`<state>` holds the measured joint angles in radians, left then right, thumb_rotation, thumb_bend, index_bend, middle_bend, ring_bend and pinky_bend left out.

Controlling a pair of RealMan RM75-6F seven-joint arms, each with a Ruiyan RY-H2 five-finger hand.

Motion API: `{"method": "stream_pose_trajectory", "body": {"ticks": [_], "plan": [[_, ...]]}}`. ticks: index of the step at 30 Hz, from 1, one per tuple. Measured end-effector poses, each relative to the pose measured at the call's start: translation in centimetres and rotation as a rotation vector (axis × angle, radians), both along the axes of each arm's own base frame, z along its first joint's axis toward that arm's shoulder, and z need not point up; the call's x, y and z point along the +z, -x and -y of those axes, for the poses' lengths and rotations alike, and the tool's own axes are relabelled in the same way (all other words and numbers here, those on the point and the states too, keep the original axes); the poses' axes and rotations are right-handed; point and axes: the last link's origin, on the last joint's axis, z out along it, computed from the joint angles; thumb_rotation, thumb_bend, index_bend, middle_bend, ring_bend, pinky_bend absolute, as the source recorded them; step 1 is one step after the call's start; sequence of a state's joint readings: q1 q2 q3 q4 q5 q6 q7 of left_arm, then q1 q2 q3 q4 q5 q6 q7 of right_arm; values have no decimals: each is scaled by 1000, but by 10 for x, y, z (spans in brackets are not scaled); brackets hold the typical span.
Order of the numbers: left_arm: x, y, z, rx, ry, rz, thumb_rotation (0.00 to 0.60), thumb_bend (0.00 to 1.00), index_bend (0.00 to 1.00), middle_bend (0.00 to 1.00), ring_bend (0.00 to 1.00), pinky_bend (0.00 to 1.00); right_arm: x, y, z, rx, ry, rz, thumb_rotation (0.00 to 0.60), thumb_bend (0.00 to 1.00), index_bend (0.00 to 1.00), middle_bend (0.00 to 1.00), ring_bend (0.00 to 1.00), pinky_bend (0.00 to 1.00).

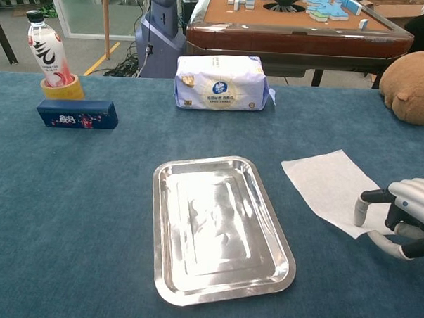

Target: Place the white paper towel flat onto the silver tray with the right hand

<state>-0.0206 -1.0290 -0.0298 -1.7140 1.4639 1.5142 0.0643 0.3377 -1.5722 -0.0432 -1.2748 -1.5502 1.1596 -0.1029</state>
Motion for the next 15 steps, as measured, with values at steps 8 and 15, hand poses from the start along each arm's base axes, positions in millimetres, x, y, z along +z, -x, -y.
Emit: {"method": "stream_pose_trajectory", "body": {"ticks": [8,15], "plan": [[0,0,0,0,2,-2,600,228,264,218,200,459,0,0,1,-2,8,9,600,563,491,1000,1000,1000],[0,0,0,0,1,-1,600,228,264,218,200,459,2,-1,4,-7,26,20,600,601,518,1000,1000,1000]]}}
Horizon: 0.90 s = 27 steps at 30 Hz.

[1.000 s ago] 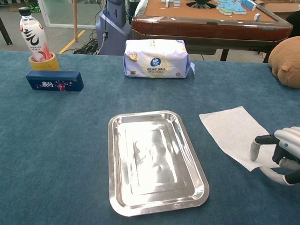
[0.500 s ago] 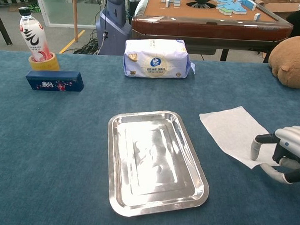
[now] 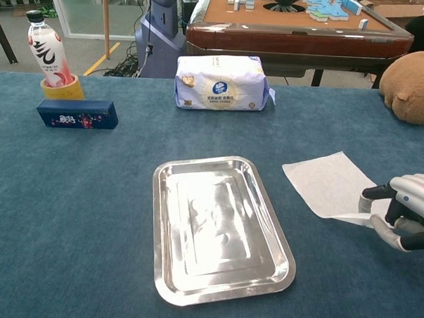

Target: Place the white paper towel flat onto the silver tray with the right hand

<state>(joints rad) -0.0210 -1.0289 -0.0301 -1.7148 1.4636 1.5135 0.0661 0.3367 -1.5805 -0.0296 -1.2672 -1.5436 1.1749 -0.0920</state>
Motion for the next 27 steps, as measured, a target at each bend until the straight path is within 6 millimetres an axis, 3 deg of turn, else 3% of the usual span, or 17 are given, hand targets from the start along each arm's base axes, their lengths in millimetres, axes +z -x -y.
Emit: {"method": "stream_pose_trajectory", "body": {"ticks": [11,27], "plan": [[0,0,0,2,0,2,600,228,264,218,200,459,3,-11,13,-10,54,36,600,634,552,1000,1000,1000],[3,0,1,4,-6,10,600,228,264,218,200,459,-4,-59,46,39,124,117,600,652,575,1000,1000,1000]]}}
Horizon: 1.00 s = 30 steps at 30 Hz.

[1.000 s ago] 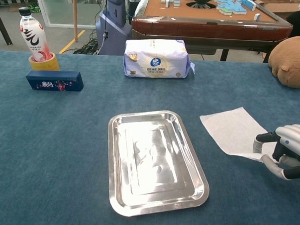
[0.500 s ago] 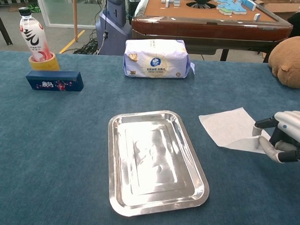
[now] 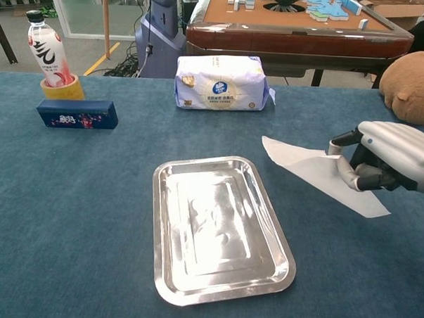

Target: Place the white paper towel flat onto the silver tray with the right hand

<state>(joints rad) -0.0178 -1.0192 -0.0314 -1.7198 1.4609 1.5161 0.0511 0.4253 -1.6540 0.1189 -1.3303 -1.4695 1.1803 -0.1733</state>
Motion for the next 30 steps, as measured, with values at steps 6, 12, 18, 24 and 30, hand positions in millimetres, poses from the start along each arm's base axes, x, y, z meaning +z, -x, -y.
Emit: {"method": "stream_pose_trajectory", "body": {"ticks": [6,12,18,24,30], "plan": [[0,0,0,0,1,1,600,228,264,218,200,459,-9,-18,6,32,-19,5,600,652,574,1000,1000,1000],[1,0,1,-1,-3,1,600,228,264,218,200,459,-12,-34,5,43,-51,10,600,652,574,1000,1000,1000],[1,-1,2,-4,-4,-1,600,228,264,218,200,459,-7,-55,5,44,-81,30,600,651,575,1000,1000,1000],[1,-1,2,-4,-4,-1,600,227,264,218,200,459,-4,-73,6,54,-99,28,600,652,575,1000,1000,1000],[1,-1,2,-4,-5,0,600,228,264,218,200,459,-7,-83,6,61,-118,29,600,651,575,1000,1000,1000]]}}
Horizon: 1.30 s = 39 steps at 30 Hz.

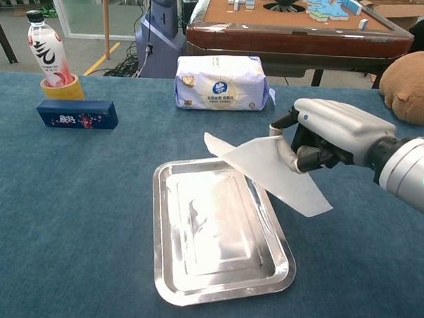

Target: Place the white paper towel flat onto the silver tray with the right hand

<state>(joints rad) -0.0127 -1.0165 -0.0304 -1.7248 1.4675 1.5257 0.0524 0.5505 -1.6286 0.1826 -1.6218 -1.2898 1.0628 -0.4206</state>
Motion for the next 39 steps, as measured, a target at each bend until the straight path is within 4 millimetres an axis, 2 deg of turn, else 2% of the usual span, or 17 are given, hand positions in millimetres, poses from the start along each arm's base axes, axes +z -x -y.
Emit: {"method": "stream_pose_trajectory", "body": {"ticks": [15,23,30,36,39], "plan": [[1,0,1,-4,-2,1,600,228,264,218,200,459,-15,-25,-6,36,-45,4,600,652,575,1000,1000,1000],[1,-1,1,-3,-1,2,600,228,264,218,200,459,-23,-29,-9,19,-62,1,600,650,574,1000,1000,1000],[2,0,1,-3,-2,3,600,228,264,218,200,459,-27,-32,-13,13,-74,4,600,606,575,1000,1000,1000],[2,0,1,-3,-3,3,600,228,264,218,200,459,-29,-32,-14,10,-82,-1,600,418,509,1000,1000,1000],[2,0,1,-2,-3,4,600,227,264,218,200,459,-28,-32,-15,8,-86,-5,600,250,454,1000,1000,1000]]}}
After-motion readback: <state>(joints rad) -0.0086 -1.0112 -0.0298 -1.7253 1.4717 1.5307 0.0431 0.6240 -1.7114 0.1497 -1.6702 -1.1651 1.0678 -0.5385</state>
